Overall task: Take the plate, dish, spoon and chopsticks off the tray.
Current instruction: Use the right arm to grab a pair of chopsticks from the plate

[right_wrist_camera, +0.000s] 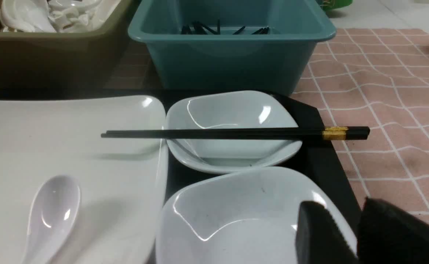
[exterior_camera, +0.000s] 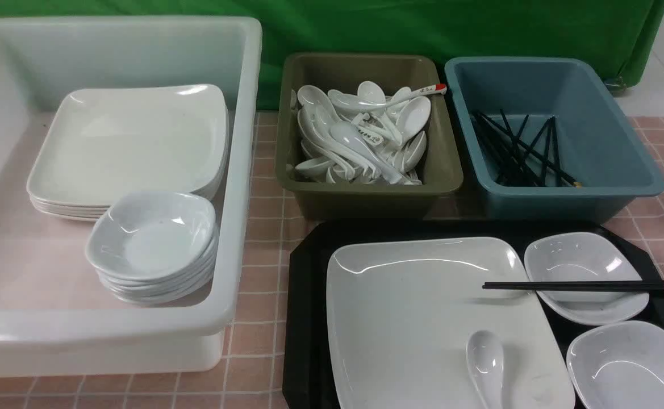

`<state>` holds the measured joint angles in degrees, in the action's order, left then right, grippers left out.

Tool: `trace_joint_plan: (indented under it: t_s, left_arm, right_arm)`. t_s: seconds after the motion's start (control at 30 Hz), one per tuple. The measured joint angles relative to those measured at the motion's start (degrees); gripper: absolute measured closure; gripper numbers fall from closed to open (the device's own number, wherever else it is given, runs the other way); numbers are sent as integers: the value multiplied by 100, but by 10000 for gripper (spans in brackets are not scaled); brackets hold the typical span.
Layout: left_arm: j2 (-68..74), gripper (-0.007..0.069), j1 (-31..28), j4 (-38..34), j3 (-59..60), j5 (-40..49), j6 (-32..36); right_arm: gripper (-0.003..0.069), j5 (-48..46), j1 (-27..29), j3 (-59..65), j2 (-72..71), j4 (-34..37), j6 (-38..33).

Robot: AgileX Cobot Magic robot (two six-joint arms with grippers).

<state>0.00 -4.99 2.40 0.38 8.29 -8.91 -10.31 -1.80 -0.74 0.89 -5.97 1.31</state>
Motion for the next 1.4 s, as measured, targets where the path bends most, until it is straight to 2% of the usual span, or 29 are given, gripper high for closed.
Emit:
trace_joint_plan:
  t_s: [0.2, 0.3, 0.37, 0.83, 1.4]
  left_arm:
    - [0, 489, 0, 37, 0, -94, 276]
    - [0, 587, 0, 49, 0, -93, 379]
    - [0, 614, 0, 44, 0, -93, 405]
    - [0, 618, 0, 44, 0, -93, 980]
    - [0, 617, 0, 13, 0, -93, 1029]
  right_arm:
    - [417, 0, 0, 0, 0, 0, 0]
    - [417, 0, 0, 0, 0, 0, 0]
    - [417, 0, 0, 0, 0, 0, 0]
    - [417, 0, 0, 0, 0, 0, 0]
    - [417, 80, 0, 7, 0, 89, 113]
